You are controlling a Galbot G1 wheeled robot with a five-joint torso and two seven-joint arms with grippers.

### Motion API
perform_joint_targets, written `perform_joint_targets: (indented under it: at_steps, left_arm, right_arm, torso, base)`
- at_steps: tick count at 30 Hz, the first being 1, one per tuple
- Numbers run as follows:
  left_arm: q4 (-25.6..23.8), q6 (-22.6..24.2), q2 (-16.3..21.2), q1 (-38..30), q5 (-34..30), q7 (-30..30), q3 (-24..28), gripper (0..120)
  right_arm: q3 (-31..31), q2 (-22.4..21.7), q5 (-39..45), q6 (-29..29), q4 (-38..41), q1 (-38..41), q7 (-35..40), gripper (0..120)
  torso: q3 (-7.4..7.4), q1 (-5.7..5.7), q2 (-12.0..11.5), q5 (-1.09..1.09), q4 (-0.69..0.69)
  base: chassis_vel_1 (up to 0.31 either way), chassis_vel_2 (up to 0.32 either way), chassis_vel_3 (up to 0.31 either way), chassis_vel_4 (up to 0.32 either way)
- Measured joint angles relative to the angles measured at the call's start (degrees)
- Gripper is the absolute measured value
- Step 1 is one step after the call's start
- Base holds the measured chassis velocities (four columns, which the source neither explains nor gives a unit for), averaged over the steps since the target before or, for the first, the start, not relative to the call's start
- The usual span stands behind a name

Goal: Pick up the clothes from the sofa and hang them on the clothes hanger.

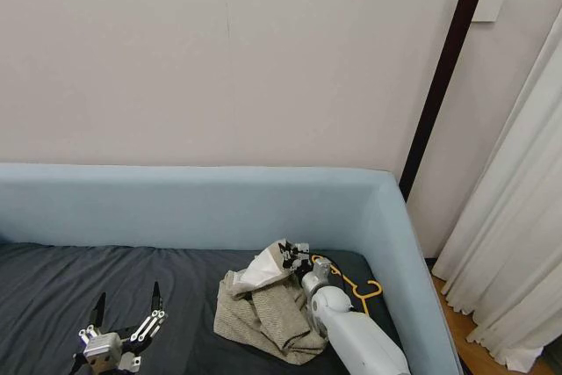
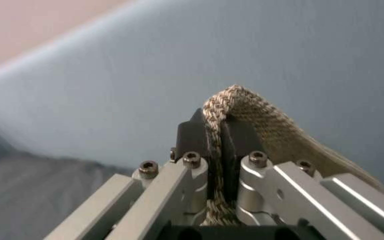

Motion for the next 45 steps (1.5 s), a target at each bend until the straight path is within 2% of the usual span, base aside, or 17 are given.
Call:
perform_joint_targets:
  at_steps: [5,6,10,11,14,17,21,22,26,32,39,41,45]
  left_arm:
    - [-0.25,-0.20,1.22,-0.11,-1.51,-0.32,-0.71,100]
    - [-0.25,-0.20,1.22,-0.11,-1.51,-0.32,-0.71,100]
    - [-0.29,-0.26,2.10,-0.17,-3.11,-0.45,-1.51,100]
    - [-0.29,-0.26,2.10,-0.17,-3.11,-0.45,-1.51,100]
    - [-0.44,-0.36,2.61,-0.25,-3.79,-0.51,-1.95,100]
    - [-0.57,-0.52,2.91,-0.36,-4.29,-0.52,-2.33,100]
    - [-0.55,-0.73,3.39,-0.54,-5.09,-0.55,-2.71,100]
    - [-0.55,-0.73,3.39,-0.54,-5.09,-0.55,-2.71,100]
    - [-0.46,-0.79,3.98,-0.88,-5.83,-0.57,-3.11,100]
    - [-0.46,-0.80,4.23,-1.09,-6.24,-0.58,-3.60,100]
    - [-0.29,-1.40,3.86,-0.80,-6.23,-0.58,-3.84,100]
    - [-0.30,-1.62,3.47,-0.57,-6.11,-0.58,-3.85,100]
    - [-0.34,-1.75,2.80,-0.43,-5.62,-0.54,-3.54,100]
  right_arm:
    - [-3.99,-5.01,10.89,0.18,12.08,3.79,0.04,1]
    - [-3.99,-5.01,10.89,0.18,12.08,3.79,0.04,1]
    - [-7.25,-9.59,17.55,-0.63,21.49,10.98,1.75,1]
    - [-7.25,-9.59,17.55,-0.63,21.49,10.98,1.75,1]
    - [-10.41,-12.86,21.59,-1.28,25.58,18.91,3.25,1]
    - [-12.31,-13.98,24.02,-1.43,26.07,24.19,4.11,1]
    - [-15.63,-14.11,27.77,-1.79,23.71,35.32,5.04,1]
    - [-15.63,-14.11,27.77,-1.79,23.71,35.32,5.04,1]
    - [-17.40,-11.25,30.49,-1.99,17.77,45.05,4.55,1]
    - [-17.58,-7.54,32.59,-2.00,11.75,53.85,3.50,1]
    - [-14.94,-7.58,33.54,-2.29,11.10,60.19,2.87,1]
    - [-14.63,-9.84,33.61,-2.86,13.78,60.21,2.85,1]
    - [-17.32,-14.97,33.96,-3.14,21.64,54.94,4.50,1]
  torso:
    - [0.00,0.00,0.00,0.00,-0.01]
    - [0.00,0.00,0.00,0.00,-0.01]
    - [0.00,0.00,0.00,-0.01,-0.01]
    - [0.00,0.00,0.00,-0.01,-0.01]
    - [0.00,0.00,0.00,-0.01,-0.01]
    - [0.00,0.00,0.00,-0.01,-0.01]
    - [0.00,0.00,0.00,-0.02,0.00]
    - [0.00,0.00,0.00,-0.02,0.00]
    - [0.00,0.00,0.00,-0.02,0.00]
    - [0.00,0.01,0.00,-0.03,0.01]
    - [-0.02,0.00,0.01,-0.03,0.00]
    - [-0.02,0.00,0.02,-0.01,-0.01]
    - [-0.02,-0.01,0.02,0.00,-0.02]
  base:
    - [0.000,0.000,0.000,0.000]
    - [0.000,0.000,0.000,0.000]
    - [0.000,0.000,0.000,0.000]
    - [0.000,0.000,0.000,0.000]
    - [0.000,0.000,0.000,0.000]
    - [0.000,0.000,0.000,0.000]
    - [0.000,0.000,0.000,0.000]
    - [0.000,0.000,0.000,0.000]
    - [0.000,0.000,0.000,0.000]
    - [0.000,0.000,0.000,0.000]
    - [0.000,0.000,0.000,0.000]
    - [0.000,0.000,0.000,0.000]
    - [0.000,0.000,0.000,0.000]
